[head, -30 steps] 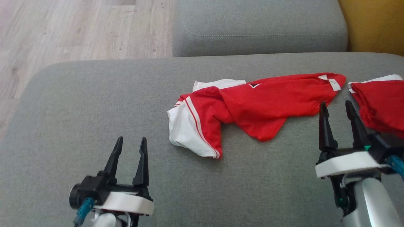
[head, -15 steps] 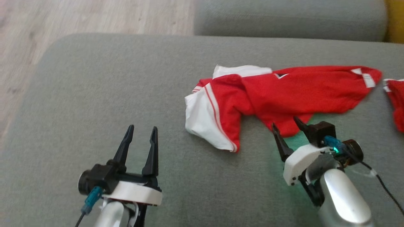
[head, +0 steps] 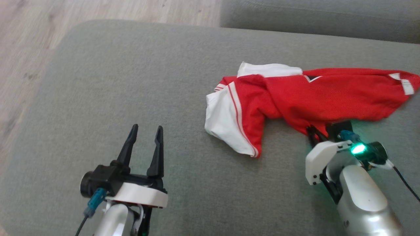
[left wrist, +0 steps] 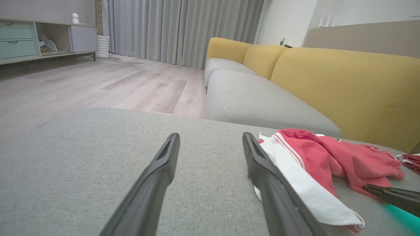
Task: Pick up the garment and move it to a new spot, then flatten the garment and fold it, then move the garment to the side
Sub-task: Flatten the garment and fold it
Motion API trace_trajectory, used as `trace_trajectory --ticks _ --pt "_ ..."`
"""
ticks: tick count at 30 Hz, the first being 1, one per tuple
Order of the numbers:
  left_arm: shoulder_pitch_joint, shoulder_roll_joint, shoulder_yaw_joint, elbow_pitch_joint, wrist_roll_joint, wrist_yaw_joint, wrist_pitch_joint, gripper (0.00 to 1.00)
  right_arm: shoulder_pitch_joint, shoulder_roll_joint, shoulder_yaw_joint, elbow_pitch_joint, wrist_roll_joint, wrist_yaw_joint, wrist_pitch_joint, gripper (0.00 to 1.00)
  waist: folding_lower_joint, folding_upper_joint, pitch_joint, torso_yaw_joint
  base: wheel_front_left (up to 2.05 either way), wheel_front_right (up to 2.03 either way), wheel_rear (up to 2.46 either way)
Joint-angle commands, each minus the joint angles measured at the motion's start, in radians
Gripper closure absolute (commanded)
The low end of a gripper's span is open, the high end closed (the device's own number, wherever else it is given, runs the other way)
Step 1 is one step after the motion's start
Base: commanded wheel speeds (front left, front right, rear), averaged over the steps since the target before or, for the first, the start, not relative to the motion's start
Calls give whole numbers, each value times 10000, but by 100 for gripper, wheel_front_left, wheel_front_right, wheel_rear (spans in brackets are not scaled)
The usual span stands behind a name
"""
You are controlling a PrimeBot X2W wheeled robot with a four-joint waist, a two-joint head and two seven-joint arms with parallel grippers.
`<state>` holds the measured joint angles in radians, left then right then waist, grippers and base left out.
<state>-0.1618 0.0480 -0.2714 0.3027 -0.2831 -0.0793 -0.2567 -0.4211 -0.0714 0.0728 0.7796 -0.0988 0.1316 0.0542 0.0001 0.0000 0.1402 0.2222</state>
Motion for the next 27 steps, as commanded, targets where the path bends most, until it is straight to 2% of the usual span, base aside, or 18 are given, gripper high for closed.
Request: trace_trajectory --ticks 1,8,9,13,20,21,22,27 --pt "-330 22 395 -264 -5 33 -51 0 -63 50 36 -80 -49 -9 -207 100 -1 0 -173 -174 0 0 0" --pt "-98 22 802 -359 109 26 -51 0 596 15 -938 -599 156 -9 -675 100 -1 0 -799 -949 0 0 0" --pt "-3 22 907 -396 143 21 -51 0 1045 -88 -1407 -1101 203 -9 -604 100 -1 0 -986 -1212 0 0 0" --pt "193 22 1091 -453 239 11 -51 0 2194 -324 -2221 -2468 128 -9 -102 100 -1 0 -1268 -1687 0 0 0" --pt "270 22 1209 -520 294 -37 -51 0 4003 -422 -2742 -4762 57 -9 1375 100 -1 0 -1516 -2145 0 0 0" --pt "252 22 1193 -523 293 -45 -51 0 4152 -437 -2753 -5008 -44 -9 1500 24 -1 0 -1519 -2160 0 0 0" --pt "233 22 1175 -517 291 -52 -51 0 4241 -403 -2747 -5244 -72 -9 1545 0 -1 0 -1522 -2166 0 0 0" --pt "146 22 1083 -484 289 -79 -51 0 4146 -55 -1842 -6325 601 -9 930 0 -1 0 -1518 -2094 0 0 0"
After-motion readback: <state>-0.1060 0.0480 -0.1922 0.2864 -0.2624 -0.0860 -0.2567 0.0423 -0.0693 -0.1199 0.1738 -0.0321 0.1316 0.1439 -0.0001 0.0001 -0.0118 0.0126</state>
